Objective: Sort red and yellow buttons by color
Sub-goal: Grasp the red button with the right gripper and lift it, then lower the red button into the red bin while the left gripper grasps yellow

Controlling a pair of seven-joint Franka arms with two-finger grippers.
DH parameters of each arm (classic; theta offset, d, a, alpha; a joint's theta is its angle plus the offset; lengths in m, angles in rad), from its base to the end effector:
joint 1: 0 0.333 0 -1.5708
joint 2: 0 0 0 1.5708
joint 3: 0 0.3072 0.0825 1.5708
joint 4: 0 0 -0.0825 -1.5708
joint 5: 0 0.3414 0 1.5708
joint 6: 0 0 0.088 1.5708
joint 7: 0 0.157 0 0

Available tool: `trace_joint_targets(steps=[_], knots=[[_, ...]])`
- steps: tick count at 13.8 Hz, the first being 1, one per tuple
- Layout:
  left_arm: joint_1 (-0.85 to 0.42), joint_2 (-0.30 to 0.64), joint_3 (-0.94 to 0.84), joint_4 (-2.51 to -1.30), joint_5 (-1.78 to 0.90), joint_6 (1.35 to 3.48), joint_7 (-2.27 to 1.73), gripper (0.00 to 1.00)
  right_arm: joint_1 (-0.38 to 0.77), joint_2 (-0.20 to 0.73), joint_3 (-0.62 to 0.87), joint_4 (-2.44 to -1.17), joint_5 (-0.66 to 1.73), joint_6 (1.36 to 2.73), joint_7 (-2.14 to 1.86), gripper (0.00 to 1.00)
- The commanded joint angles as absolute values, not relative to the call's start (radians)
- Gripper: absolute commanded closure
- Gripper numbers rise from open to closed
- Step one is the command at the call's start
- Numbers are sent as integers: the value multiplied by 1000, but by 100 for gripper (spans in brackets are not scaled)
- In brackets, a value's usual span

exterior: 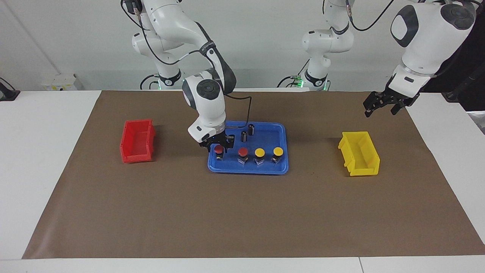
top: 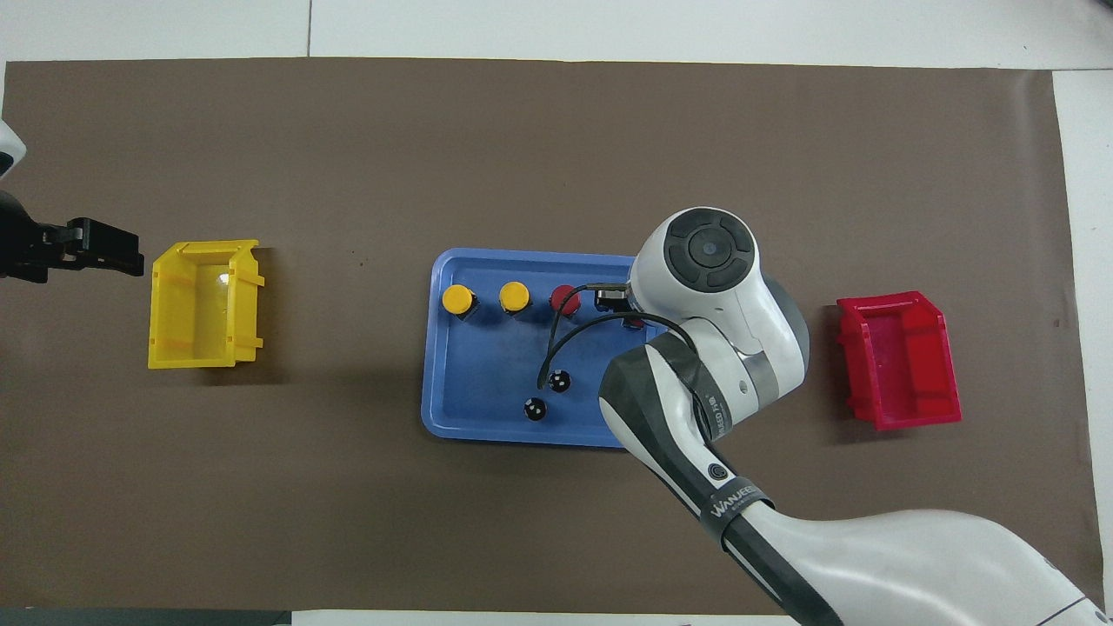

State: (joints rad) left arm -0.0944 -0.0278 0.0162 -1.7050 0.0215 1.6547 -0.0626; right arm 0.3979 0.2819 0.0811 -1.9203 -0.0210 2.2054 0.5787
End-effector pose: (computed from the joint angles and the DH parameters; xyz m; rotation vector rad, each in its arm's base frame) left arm 0.5053 -0.0363 0.5292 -3.1188 0.0275 0.0327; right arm 0.5139 0.2635 0.3140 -3.1314 0.1418 -0.0013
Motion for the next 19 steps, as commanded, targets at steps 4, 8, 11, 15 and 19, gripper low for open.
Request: trace_joint_targets(steps=[4,8,11,15,19], knots=[[-92,-71,12,-1786,34,1738,-77,1,390,249,104,-1965,-14,2229,571,42],[-106,-72,12,-1787,34,1736,-129,2,373,253,104,-1951,-11,2227,535,75],[-94,-71,12,-1787,34,1746,-120,4,361,256,103,-1879,23,2197,537,82],[-206,-29,2,-1789,26,1857,-287,6,234,113,103,-1828,64,1983,400,82],[-421,107,3,-1782,28,1948,-541,16,46,-85,100,-1972,89,1821,88,78]])
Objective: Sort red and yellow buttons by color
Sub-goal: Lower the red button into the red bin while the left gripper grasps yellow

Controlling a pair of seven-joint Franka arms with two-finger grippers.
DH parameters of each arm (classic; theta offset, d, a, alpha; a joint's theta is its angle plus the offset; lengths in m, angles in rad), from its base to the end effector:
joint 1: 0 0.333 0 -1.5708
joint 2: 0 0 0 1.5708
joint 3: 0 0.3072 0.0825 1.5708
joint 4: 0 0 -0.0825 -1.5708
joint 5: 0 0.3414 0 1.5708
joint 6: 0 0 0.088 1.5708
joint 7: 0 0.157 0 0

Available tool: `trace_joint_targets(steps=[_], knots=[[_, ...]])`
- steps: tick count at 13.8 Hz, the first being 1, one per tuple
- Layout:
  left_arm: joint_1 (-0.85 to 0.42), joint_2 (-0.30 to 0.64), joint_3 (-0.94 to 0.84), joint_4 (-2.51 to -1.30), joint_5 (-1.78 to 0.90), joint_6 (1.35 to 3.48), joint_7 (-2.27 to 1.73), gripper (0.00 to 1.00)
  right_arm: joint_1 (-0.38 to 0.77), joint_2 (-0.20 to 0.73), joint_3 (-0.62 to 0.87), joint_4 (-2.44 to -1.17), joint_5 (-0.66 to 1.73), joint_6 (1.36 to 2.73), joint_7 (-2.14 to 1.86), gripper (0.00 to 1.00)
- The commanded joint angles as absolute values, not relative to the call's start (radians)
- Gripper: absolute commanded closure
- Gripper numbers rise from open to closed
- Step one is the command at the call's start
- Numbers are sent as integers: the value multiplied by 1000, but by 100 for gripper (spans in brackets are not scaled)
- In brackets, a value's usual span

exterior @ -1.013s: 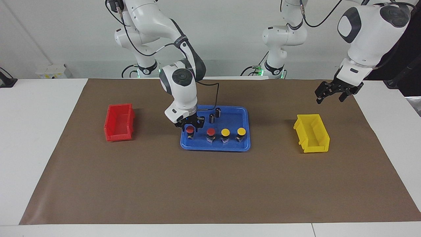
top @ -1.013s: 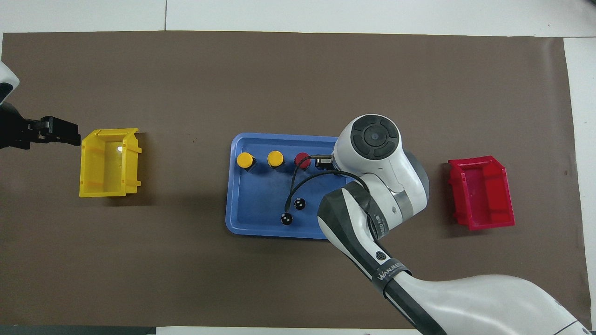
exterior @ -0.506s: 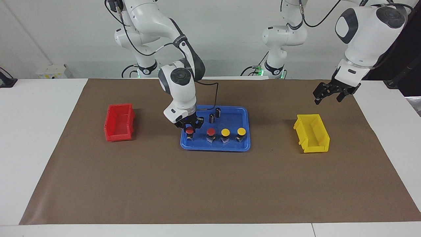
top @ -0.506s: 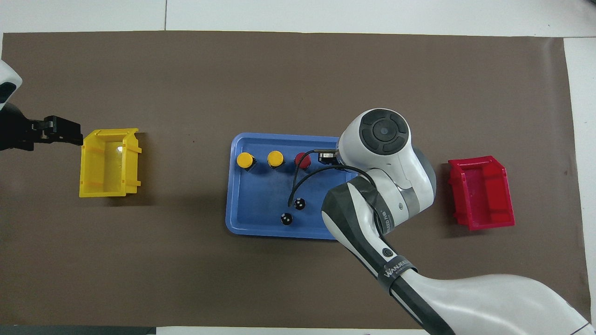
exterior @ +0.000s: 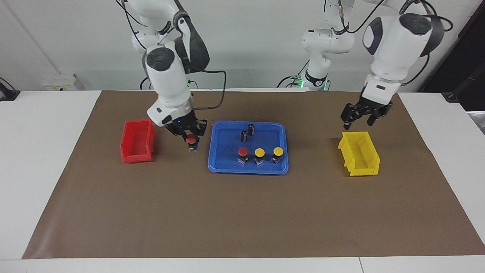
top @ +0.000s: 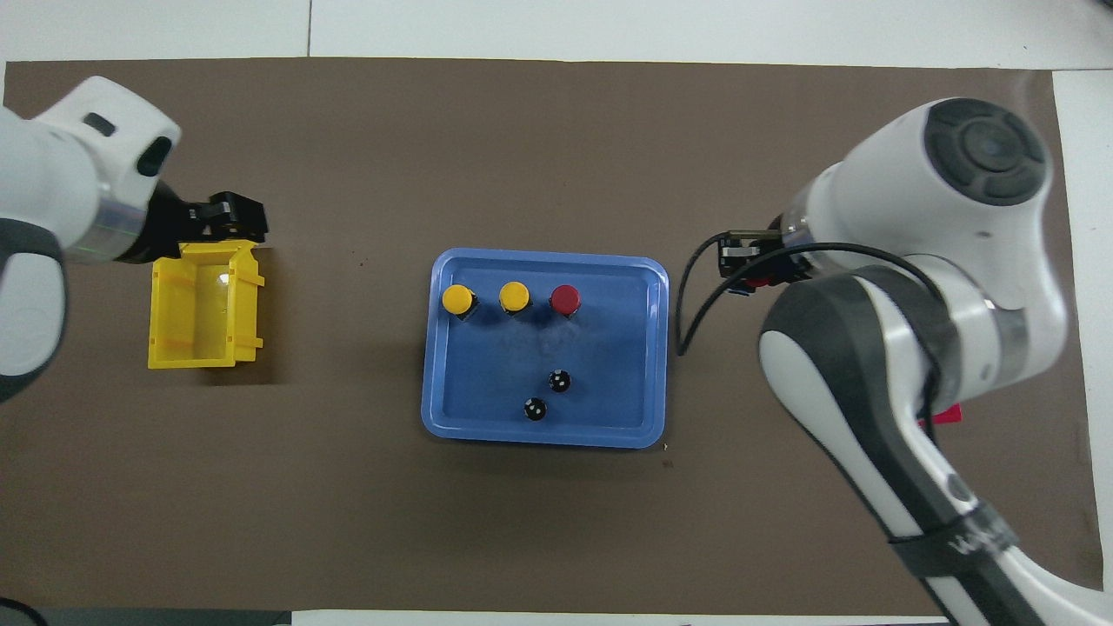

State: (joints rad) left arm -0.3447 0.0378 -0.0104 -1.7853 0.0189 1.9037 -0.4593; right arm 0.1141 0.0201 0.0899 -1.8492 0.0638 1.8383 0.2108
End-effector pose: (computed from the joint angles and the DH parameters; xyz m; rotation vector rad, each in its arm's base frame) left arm 0.5124 -0.1875 0.4821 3.1196 0.1542 0.1266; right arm 0.5099 0.1136 0.4576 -3.0853 0.0380 0.0668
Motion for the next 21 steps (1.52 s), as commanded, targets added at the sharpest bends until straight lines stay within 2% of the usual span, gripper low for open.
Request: trace_joint_targets(steps=[1,4,8,13,18,20,21], knots=[[-460,141,3,-1786,28,1972,-592,19,-10,-145,98,-2040,89,1812,-17,78],[-500,213,-2,-1784,-1,2048,-618,23,-197,-228,97,-2179,89,1830,-282,78],[-551,268,-2,-1795,-25,2082,-614,23,-291,-294,92,-2339,89,1952,-420,78],[-597,304,-2,-1833,-38,2100,-615,23,-296,-266,94,-2422,89,2111,-419,79],[-584,311,2,-1836,-38,2126,-615,24,-288,-242,94,-2483,91,2193,-413,79],[-581,311,2,-1838,-38,2137,-615,36,-288,-223,94,-2487,91,2201,-414,79],[-581,311,2,-1839,-38,2134,-617,46,-285,-218,94,-2487,91,2216,-413,79]])
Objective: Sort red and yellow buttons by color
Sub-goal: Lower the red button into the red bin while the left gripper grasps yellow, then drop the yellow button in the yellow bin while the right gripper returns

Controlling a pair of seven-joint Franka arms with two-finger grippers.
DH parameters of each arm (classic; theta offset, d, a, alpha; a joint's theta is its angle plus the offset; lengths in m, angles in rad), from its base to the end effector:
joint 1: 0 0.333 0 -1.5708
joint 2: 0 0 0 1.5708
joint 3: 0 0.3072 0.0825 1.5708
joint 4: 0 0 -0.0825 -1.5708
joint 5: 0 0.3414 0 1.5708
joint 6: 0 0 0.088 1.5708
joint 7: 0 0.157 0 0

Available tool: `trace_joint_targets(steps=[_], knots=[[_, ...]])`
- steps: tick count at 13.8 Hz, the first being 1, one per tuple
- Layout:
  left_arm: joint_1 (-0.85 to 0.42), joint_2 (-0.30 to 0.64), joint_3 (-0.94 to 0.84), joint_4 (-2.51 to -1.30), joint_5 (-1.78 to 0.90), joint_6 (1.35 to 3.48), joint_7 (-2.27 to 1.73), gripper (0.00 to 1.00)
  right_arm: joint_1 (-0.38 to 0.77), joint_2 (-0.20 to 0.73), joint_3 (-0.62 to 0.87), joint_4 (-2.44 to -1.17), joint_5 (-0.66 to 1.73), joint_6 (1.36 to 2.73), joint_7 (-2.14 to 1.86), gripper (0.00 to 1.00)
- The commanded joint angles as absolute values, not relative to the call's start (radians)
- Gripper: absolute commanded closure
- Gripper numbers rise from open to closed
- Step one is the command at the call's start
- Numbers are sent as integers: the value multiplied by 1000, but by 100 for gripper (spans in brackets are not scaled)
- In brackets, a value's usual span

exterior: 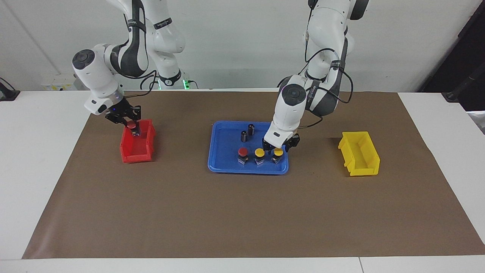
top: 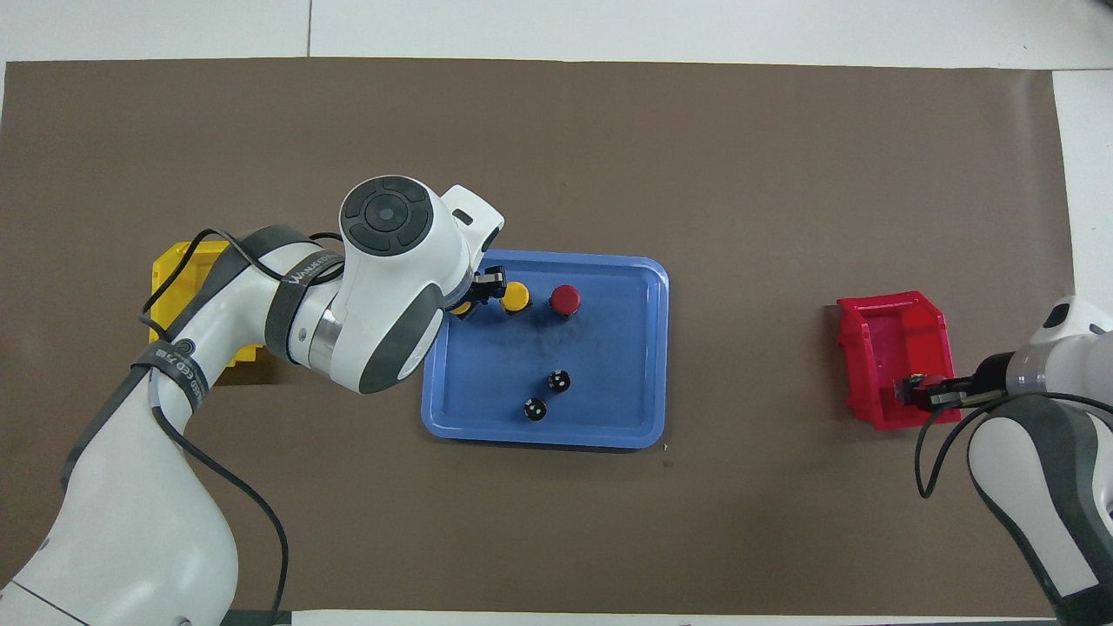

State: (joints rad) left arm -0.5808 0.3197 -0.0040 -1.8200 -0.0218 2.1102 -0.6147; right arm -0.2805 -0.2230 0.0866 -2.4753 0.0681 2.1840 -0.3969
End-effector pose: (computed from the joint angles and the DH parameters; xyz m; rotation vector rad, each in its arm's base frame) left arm 0.4912 -0.3274 0.3248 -3.1401 -0.0653 0.0558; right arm 0.4001 -0.0740 0.3369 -3.0769 -0.2453 0.0855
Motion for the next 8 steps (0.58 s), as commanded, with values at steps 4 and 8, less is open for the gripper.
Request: trace_joint_targets(steps=[4,8], knots=[[-581,305,2,-1844,-61,2117,-638,98,-279,-218,95,-2496,91,2243,-413,79],[-578,235,18,-1740,-100,1927,-640,98,-259,-199,95,-2508,91,2279,-413,79]])
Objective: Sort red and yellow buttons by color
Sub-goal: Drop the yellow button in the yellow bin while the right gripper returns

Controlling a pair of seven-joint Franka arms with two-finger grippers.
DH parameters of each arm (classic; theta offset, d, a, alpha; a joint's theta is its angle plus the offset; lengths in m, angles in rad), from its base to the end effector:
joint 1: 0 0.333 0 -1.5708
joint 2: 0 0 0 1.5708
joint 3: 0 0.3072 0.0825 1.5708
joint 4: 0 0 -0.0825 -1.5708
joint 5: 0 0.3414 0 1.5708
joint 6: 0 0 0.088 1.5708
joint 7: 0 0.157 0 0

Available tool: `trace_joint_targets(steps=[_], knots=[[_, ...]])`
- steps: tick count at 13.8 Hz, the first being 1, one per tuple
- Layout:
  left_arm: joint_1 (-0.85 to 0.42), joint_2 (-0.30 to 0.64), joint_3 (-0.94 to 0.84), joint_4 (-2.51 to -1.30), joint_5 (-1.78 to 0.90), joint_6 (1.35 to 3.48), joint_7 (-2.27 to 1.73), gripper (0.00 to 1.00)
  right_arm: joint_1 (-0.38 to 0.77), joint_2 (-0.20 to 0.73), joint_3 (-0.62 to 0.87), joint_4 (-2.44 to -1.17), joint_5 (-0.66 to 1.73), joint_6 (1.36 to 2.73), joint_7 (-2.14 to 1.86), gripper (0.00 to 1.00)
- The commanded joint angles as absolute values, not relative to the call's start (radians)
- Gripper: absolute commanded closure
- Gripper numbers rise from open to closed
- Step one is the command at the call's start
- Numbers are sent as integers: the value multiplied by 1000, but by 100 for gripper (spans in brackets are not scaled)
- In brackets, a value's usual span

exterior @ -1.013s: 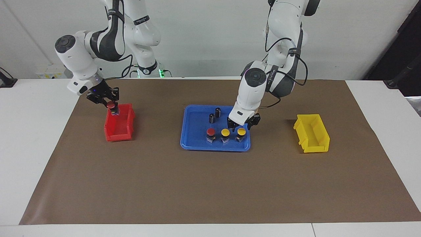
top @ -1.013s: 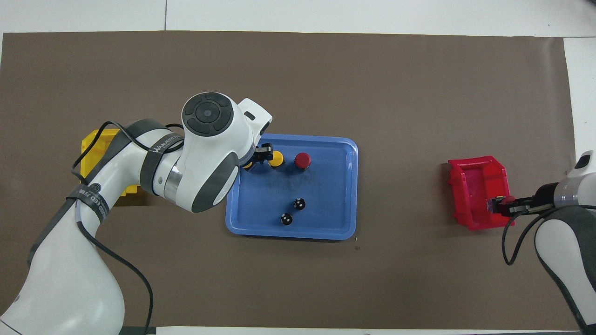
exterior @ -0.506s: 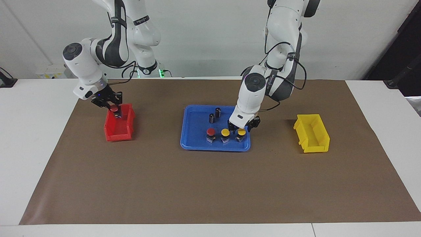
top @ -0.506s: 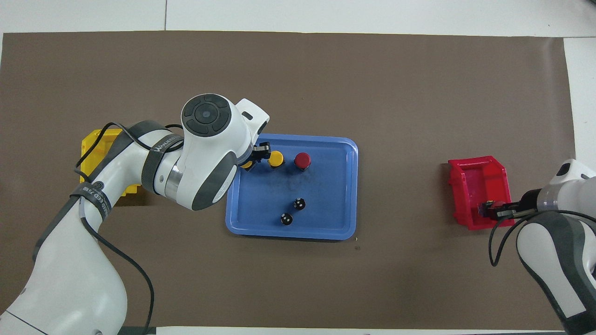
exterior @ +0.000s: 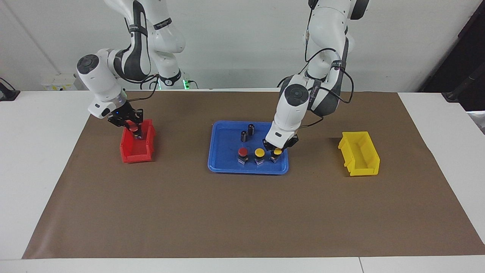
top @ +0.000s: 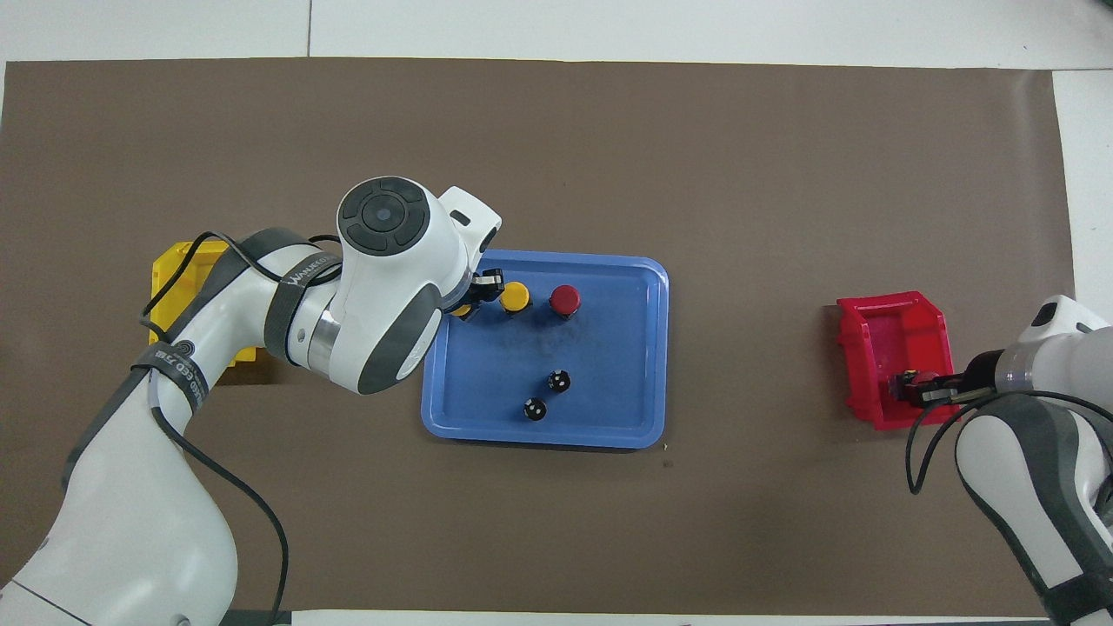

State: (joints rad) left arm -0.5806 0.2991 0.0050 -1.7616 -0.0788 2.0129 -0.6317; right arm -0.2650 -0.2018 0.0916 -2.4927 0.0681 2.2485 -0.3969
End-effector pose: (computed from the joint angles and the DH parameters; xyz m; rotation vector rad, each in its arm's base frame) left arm 0.4904 -0.3282 0.3537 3.1063 0.1420 -0.1220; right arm 0.4061 -0.0674 0.3265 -3.0845 -0.2743 0.0488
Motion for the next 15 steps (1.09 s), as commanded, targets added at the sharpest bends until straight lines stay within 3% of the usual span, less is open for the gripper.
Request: trace_joint_targets(steps=[1,2,3,5,8,11,13,15], knots=[[-546,200,20,-1743,-95,1880,-624,98,-259,-199,95,-2510,91,2279,-414,78],[-498,178,18,-1730,-84,1790,-600,98,-258,-201,95,-2511,91,2279,-413,71],[-485,151,26,-1729,-51,1720,-565,98,-253,-201,95,-2511,91,2281,-414,56],[-445,79,66,-1735,59,1680,-499,98,-255,-195,95,-2496,91,2270,-416,40],[-280,51,67,-1741,67,1661,-217,98,-253,-158,97,-2366,89,2145,-416,34],[-148,34,67,-1827,67,1796,-7,98,-221,-143,112,-2188,84,1998,-402,30],[-108,20,67,-1920,67,1903,31,98,-117,-74,113,-2021,84,1895,-219,25],[-97,6,69,-2014,67,1989,49,98,37,-9,115,-1901,77,1894,14,22]])
